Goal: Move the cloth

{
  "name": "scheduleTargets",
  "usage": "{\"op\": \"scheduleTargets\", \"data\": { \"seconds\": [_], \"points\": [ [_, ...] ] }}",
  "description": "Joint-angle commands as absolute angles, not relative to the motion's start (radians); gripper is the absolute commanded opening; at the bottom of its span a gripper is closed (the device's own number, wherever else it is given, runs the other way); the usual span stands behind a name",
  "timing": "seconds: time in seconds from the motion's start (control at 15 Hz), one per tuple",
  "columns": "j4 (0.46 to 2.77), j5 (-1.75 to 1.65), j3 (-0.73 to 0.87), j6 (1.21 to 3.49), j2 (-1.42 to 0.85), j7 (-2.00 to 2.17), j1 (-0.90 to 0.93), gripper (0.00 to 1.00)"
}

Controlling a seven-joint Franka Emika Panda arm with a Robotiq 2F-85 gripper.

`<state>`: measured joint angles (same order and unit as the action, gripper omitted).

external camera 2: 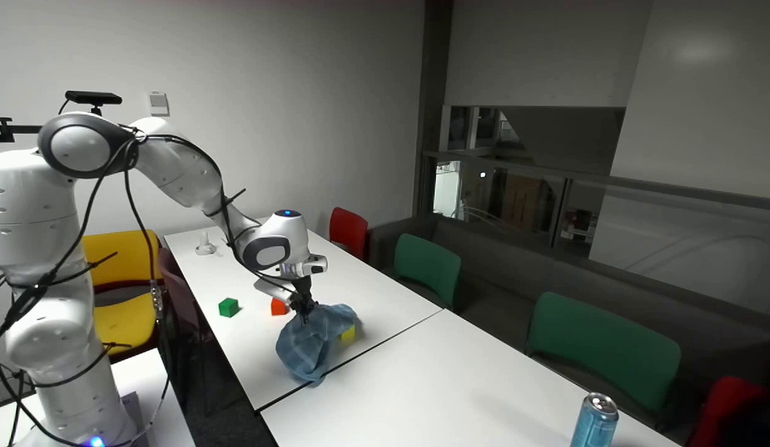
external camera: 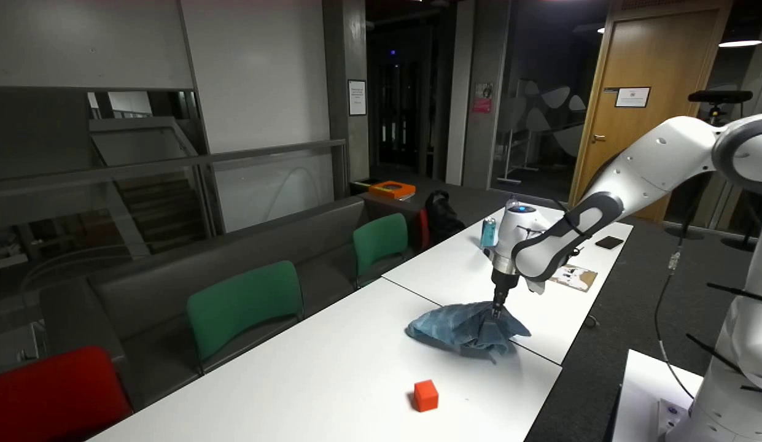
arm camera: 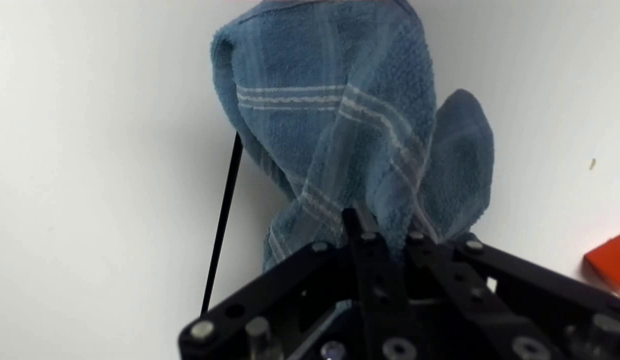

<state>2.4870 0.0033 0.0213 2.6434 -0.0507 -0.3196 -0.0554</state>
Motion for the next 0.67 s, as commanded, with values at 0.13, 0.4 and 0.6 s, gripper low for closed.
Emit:
{"op": "scheduleTargets", "data": {
  "seconds": [0.13, 0.4, 0.6],
  "points": [
    [2.648, 0.130, 0.051, 2.710, 0.229, -0.402, -0.030, 0.01],
    [2.668, 0.201, 0.108, 2.694, 0.321, -0.460, 0.020, 0.01],
    [2.688, 0.250, 0.161, 2.696, 0.371, -0.486, 0.055, 0.01]
  ]
}}
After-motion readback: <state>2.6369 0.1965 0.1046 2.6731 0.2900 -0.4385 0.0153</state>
